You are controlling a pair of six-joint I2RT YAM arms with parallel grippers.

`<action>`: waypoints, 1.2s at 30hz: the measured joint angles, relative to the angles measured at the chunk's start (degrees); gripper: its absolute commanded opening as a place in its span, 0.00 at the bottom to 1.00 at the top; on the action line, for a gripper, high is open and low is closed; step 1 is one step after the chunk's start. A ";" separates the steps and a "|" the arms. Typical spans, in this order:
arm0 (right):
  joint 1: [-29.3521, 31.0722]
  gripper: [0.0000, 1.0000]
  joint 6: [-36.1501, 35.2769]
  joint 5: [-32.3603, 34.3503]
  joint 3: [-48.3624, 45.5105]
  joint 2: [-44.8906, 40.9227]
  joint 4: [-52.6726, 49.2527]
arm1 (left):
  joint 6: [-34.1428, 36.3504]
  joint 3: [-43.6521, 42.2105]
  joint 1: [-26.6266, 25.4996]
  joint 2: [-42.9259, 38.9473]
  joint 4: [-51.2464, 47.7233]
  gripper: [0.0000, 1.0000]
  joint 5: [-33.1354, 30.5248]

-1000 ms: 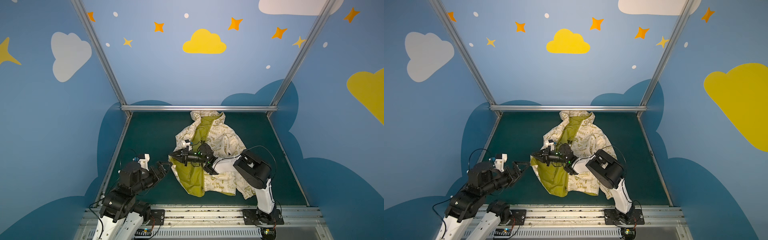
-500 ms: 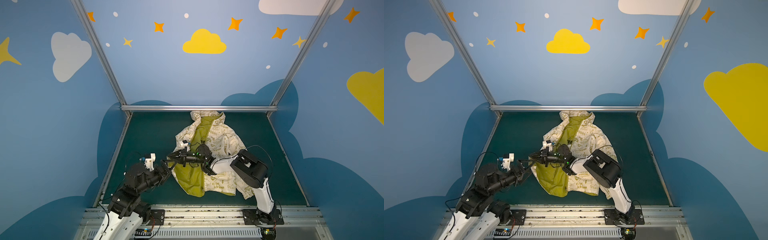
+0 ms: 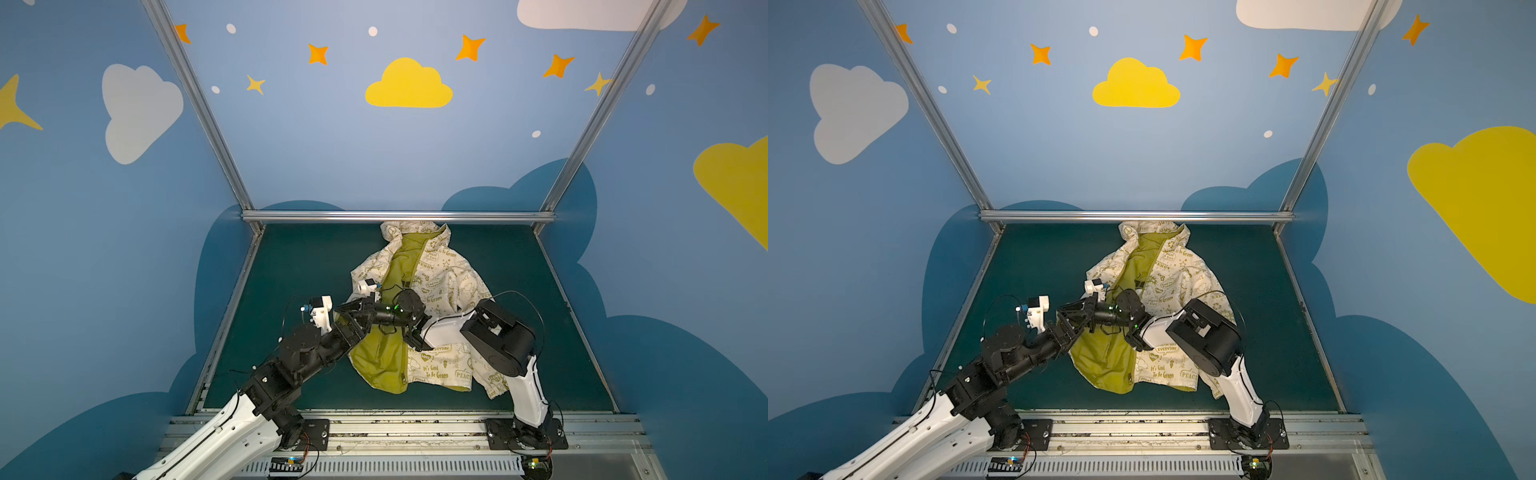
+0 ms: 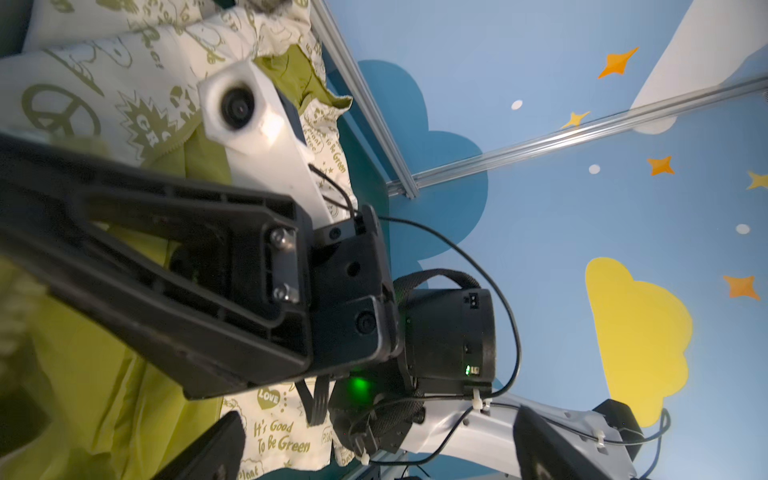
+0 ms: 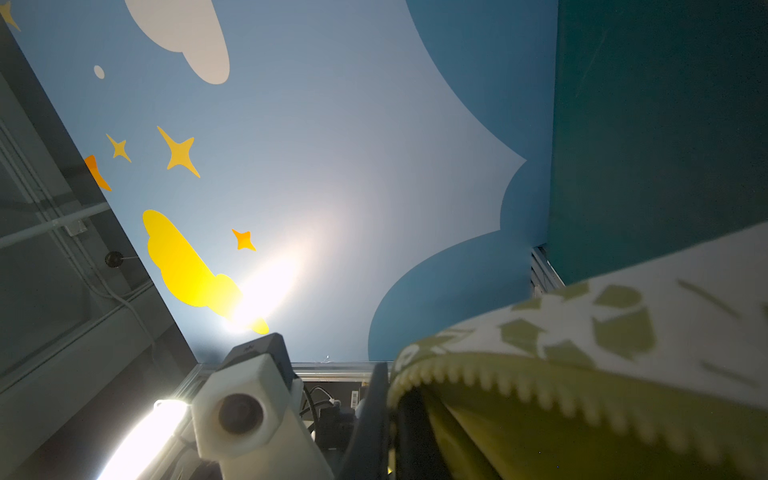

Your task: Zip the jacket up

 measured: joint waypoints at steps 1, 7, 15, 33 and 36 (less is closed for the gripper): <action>0.00 0.00 0.15 0.24 -0.39 0.00 0.52 | -0.07 -1.33 -0.35 -0.87 1.79 0.99 -1.57; 0.00 0.00 0.68 0.94 -2.16 -0.61 1.99 | -1.44 -8.46 -2.16 -3.87 8.98 0.99 -9.16; 0.00 0.00 0.76 1.62 -6.01 -4.94 3.10 | -3.54 -11.39 -2.36 -7.02 11.58 0.99 -15.23; -0.35 0.00 -2.21 2.56 -17.94 -10.27 3.39 | -6.38 -15.28 -2.38 -6.27 15.06 0.99 -15.80; -0.81 0.00 -3.13 2.34 -19.21 -10.49 3.41 | -6.58 -16.06 -2.40 -5.62 16.17 0.97 -15.43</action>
